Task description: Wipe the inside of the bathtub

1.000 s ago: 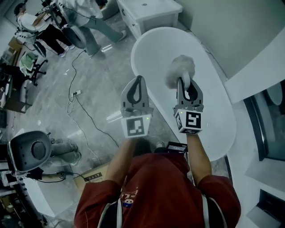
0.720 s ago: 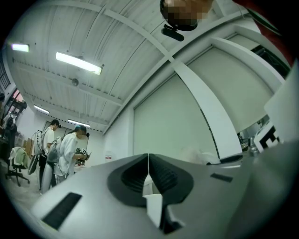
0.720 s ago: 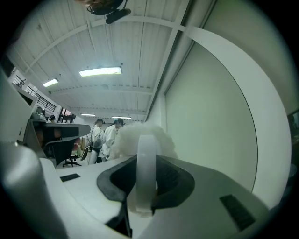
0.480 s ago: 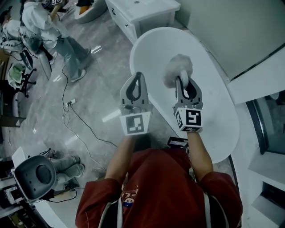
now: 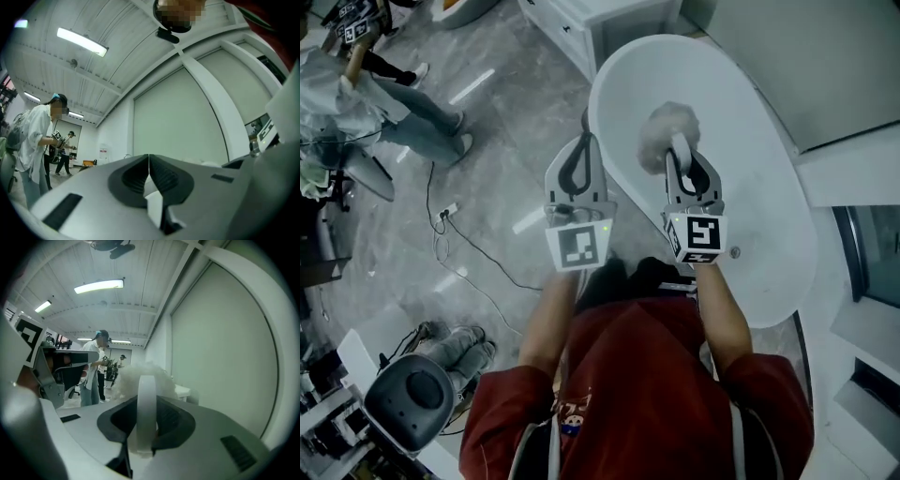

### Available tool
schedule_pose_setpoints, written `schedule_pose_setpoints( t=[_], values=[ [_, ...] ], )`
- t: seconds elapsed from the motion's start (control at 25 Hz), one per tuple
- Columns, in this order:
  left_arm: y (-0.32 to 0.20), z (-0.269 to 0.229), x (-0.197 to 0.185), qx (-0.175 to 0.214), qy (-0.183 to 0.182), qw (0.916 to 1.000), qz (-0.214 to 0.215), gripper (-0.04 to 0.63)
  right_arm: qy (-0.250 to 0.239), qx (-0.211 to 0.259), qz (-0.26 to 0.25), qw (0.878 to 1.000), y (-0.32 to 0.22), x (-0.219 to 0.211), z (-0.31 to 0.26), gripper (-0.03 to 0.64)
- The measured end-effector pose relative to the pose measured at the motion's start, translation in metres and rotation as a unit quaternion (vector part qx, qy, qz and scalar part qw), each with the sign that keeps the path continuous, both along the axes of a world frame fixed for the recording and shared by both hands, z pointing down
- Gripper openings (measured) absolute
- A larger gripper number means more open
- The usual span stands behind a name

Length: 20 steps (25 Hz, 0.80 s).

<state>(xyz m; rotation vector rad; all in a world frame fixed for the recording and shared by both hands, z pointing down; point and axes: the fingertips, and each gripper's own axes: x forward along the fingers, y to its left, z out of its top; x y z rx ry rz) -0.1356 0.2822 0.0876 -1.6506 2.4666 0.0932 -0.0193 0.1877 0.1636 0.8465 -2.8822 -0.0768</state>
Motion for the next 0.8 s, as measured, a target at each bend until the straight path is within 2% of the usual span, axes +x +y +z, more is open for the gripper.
schedule_pose_setpoints(
  t=[0.28, 0.64, 0.8],
  values=[
    [-0.045, 0.042, -0.034, -0.029, 0.01, 0.9994, 0.013, 0.017, 0.015, -0.05, 0.004, 0.999, -0.035, -0.038, 0.052, 0.095],
    [-0.132, 0.073, -0.061, -0.038, -0.025, 0.9988, 0.015, 0.017, 0.008, -0.123, -0.008, 0.992, -0.112, -0.084, 0.109, 0.095],
    [-0.156, 0.087, -0.076, -0.046, -0.008, 0.9989, 0.009, 0.017, 0.015, -0.155, -0.021, 0.988, -0.13, -0.106, 0.133, 0.095]
  ],
)
